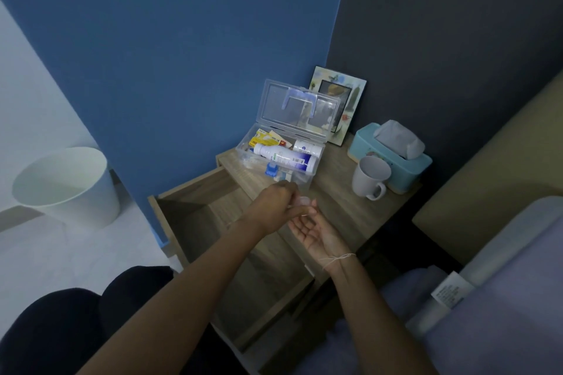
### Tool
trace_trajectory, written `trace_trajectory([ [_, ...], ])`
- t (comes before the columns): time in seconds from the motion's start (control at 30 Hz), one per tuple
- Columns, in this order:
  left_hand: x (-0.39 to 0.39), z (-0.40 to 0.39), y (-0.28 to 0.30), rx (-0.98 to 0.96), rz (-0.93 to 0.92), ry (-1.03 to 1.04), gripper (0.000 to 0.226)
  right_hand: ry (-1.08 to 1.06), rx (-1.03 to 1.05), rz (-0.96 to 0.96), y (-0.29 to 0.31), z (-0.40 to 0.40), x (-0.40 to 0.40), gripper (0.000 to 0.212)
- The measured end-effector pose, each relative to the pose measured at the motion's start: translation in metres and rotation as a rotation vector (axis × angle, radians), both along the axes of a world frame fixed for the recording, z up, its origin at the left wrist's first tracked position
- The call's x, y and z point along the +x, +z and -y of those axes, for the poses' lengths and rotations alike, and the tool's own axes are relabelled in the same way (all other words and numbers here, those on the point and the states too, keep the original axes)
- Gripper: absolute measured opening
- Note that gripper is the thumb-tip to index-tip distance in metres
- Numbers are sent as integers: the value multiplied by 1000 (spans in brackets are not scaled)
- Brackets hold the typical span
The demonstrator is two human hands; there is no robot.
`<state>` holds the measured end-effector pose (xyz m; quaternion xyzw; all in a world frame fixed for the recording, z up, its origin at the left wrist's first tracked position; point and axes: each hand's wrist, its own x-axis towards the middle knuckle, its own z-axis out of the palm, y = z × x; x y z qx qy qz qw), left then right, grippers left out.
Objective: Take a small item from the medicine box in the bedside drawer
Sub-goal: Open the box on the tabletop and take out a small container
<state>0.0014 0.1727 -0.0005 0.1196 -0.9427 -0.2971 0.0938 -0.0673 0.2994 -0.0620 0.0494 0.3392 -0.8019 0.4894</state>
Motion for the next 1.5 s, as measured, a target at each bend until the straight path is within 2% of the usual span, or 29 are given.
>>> trace_trajectory([
  [0.13,1,2,3,128,2,-118,54,6,13,-8,-3,-5,-7,37],
  [0.23,-2,4,8,78,-4,-218,42,2,2,38,-6,-11,-13,30],
  [0.37,-7,2,14,51,54,-239,40,-12,43,29,-9,-12,-13,40],
  [0.47,-10,-2,16,-12,101,-279,34,-52,57,52,-8,-10,-11,32],
  [0.67,-15,-7,12,-33,98,-178,39,-91,-14,83,-3,-9,-9,25],
  [0.83,-17,-11,9,28,39,-131,39,-59,-100,22,1,-14,-11,23],
  [0.97,-19,-12,9,4,29,-90,42,-38,-95,4,3,-17,-10,24],
  [1.1,-16,-10,13,65,-24,-170,47,-77,-60,15,4,-17,-9,21],
  [1.17,-16,-7,17,92,-18,-239,42,-80,-59,34,6,-17,-9,25],
  [1.27,-19,-3,22,99,31,-275,34,-62,-101,46,5,-17,-10,49],
  [1.33,-21,-1,24,114,55,-272,30,-56,-108,20,5,-16,-9,53],
  [1.5,-24,1,22,221,52,-190,23,-76,-118,23,5,-17,-10,24],
])
